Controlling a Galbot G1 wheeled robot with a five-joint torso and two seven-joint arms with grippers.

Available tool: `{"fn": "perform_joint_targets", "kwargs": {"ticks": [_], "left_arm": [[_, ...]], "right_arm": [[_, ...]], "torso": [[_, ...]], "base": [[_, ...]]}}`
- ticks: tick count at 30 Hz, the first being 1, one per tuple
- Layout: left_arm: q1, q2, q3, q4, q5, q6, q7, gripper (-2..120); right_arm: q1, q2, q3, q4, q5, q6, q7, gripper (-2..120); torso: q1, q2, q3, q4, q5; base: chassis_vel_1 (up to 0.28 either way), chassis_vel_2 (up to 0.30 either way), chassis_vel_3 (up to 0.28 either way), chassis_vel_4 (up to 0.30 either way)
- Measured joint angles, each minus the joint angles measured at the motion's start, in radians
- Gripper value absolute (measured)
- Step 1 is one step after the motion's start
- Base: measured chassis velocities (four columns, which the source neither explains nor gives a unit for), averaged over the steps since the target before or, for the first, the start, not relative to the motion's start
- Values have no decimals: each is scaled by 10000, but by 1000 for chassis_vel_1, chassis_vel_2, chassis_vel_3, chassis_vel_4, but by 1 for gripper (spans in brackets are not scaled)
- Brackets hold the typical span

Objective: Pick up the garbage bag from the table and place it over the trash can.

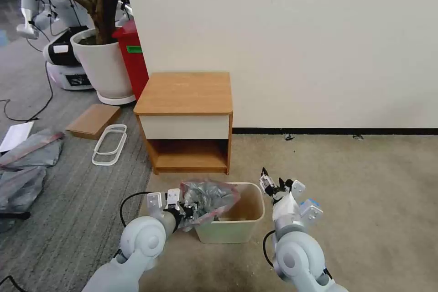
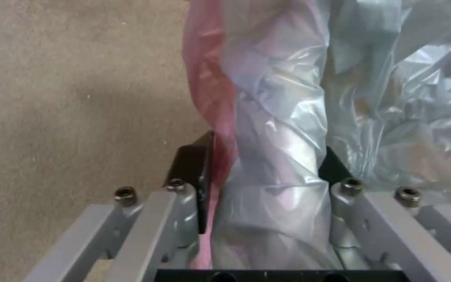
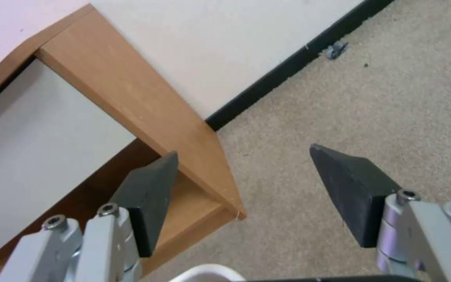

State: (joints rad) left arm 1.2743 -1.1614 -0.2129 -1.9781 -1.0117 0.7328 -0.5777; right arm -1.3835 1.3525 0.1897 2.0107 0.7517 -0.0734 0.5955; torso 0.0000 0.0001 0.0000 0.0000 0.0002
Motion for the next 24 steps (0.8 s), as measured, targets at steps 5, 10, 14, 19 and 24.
{"fn": "perform_joint_targets", "kwargs": {"ticks": [5,10,14,19,24], "left_arm": [[6,-33,-36,9,-7,-1,-39,19],[45,-44,-142,6,-17,11,9,3],[159,-38,-399,-18,47,39,389,3],[303,27,-827,-146,566,43,1288,3],[396,122,-1205,-275,992,42,2049,3]], "right_arm": [[-13,7,6,-20,-24,28,-1,65],[-8,5,6,-19,-94,81,-41,65],[-5,-123,-2,324,-484,138,-263,66],[-65,-505,-120,1213,-613,-19,-424,78],[-85,-1304,-332,2461,485,-969,-431,89]], "torso": [[0,1,-1,0,0],[0,1,0,0,-3],[0,0,1,-1,-4],[0,0,0,0,-2],[0,0,0,0,-2]], "base": [[0,0,0,0],[0,0,0,0],[0,0,0,0],[0,0,0,0],[0,0,0,0]]}}
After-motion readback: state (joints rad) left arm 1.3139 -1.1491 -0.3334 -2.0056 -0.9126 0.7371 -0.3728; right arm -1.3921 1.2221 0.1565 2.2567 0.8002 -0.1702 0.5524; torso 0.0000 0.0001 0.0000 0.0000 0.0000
